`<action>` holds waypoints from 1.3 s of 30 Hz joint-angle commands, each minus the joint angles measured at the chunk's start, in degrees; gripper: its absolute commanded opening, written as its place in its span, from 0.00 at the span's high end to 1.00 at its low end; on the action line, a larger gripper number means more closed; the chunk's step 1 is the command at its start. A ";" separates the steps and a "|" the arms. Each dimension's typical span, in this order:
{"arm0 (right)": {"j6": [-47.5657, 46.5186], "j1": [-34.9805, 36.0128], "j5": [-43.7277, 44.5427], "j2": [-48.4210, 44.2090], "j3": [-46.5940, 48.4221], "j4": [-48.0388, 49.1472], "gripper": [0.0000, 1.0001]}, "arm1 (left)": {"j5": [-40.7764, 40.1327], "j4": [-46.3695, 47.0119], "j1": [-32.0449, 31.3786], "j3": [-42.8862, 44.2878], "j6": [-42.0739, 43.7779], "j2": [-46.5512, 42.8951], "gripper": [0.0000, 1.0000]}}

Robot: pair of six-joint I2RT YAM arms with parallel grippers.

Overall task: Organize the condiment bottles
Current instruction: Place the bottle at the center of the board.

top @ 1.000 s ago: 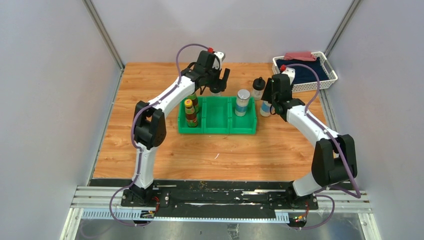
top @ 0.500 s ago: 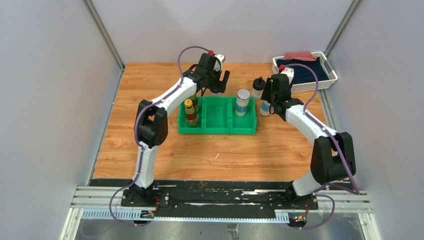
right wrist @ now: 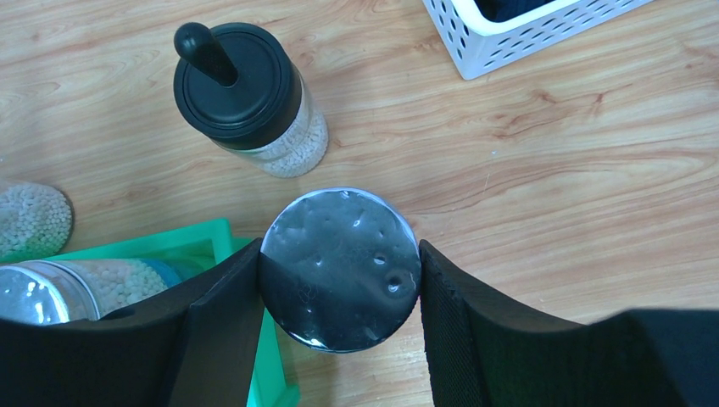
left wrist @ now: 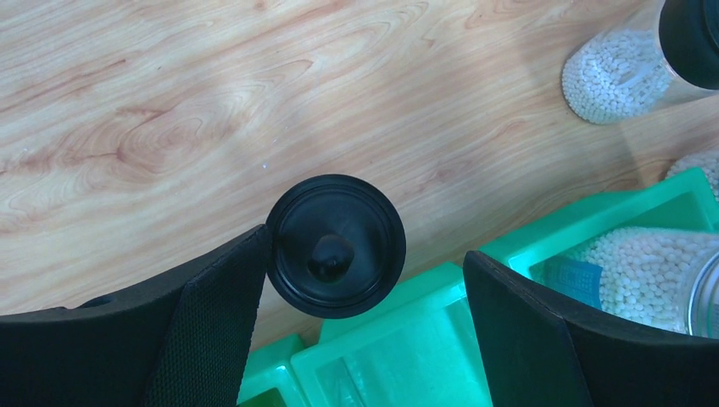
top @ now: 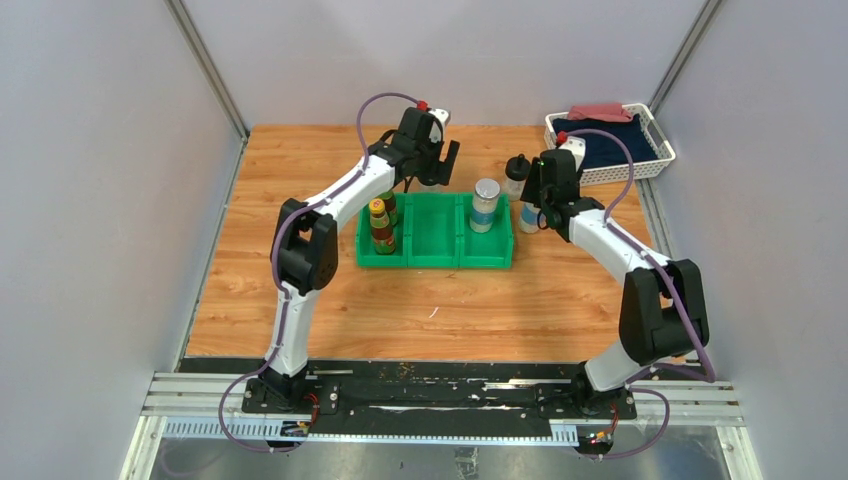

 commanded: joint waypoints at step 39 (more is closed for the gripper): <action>-0.36 -0.84 0.77 1.70 -0.23 3.42 1.00 | -2.74 2.63 0.25 -4.13 -1.01 -4.14 0.10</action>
